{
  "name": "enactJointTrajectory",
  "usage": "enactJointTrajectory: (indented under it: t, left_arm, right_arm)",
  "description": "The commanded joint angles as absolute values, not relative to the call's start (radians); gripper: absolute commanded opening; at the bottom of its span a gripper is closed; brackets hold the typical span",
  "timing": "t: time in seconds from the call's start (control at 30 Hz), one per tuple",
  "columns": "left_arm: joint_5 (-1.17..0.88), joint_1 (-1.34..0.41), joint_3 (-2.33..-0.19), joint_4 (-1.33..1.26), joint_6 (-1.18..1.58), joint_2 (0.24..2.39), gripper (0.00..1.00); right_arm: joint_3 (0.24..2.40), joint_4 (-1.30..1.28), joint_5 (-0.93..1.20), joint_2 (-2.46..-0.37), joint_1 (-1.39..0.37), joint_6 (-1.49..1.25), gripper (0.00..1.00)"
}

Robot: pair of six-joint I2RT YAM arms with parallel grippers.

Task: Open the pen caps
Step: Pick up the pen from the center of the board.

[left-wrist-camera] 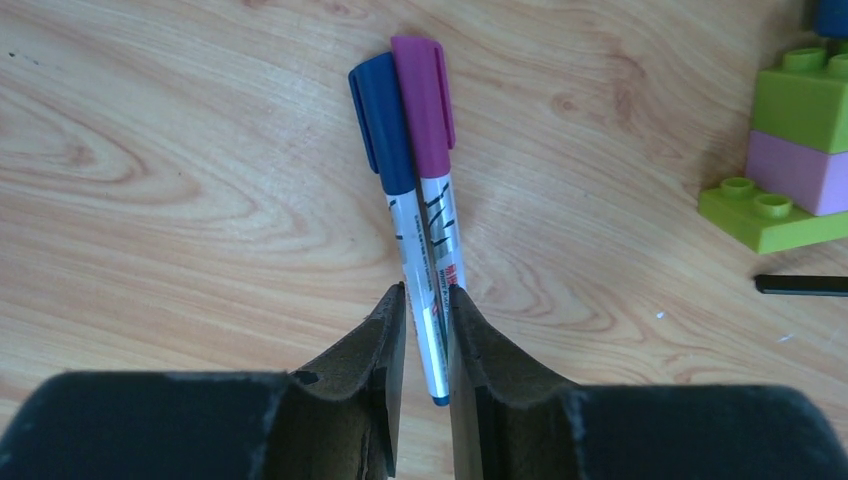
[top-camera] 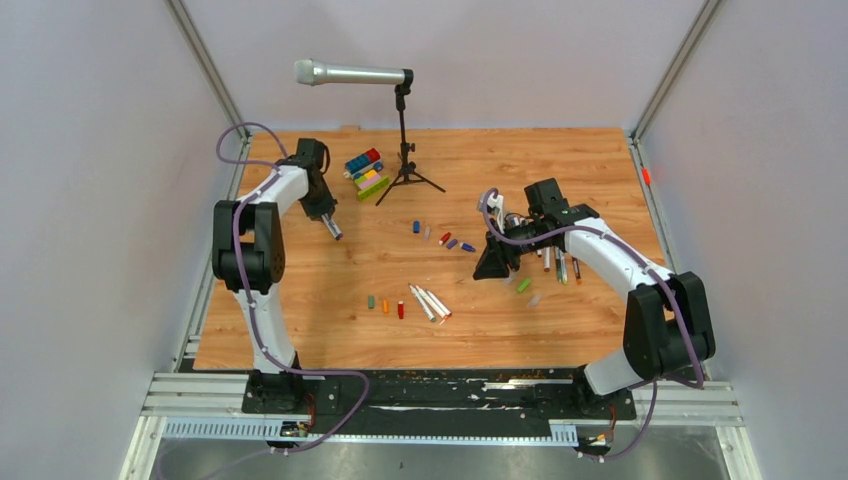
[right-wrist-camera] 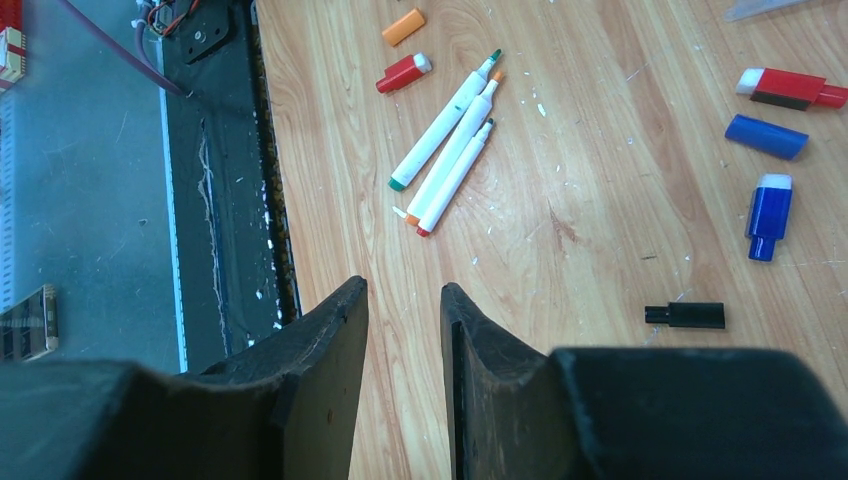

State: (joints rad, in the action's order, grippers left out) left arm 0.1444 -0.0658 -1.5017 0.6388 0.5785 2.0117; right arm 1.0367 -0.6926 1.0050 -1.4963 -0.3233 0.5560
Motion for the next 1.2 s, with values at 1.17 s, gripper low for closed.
enactJointTrajectory:
  t: [1.17]
  left_arm:
    - [0.196,-0.024,-1.104,0.539,0.48,1.518,0.0]
  right_arm:
    - [1.05,-0.757,1.147,-1.469,-0.296,0.66,0.34]
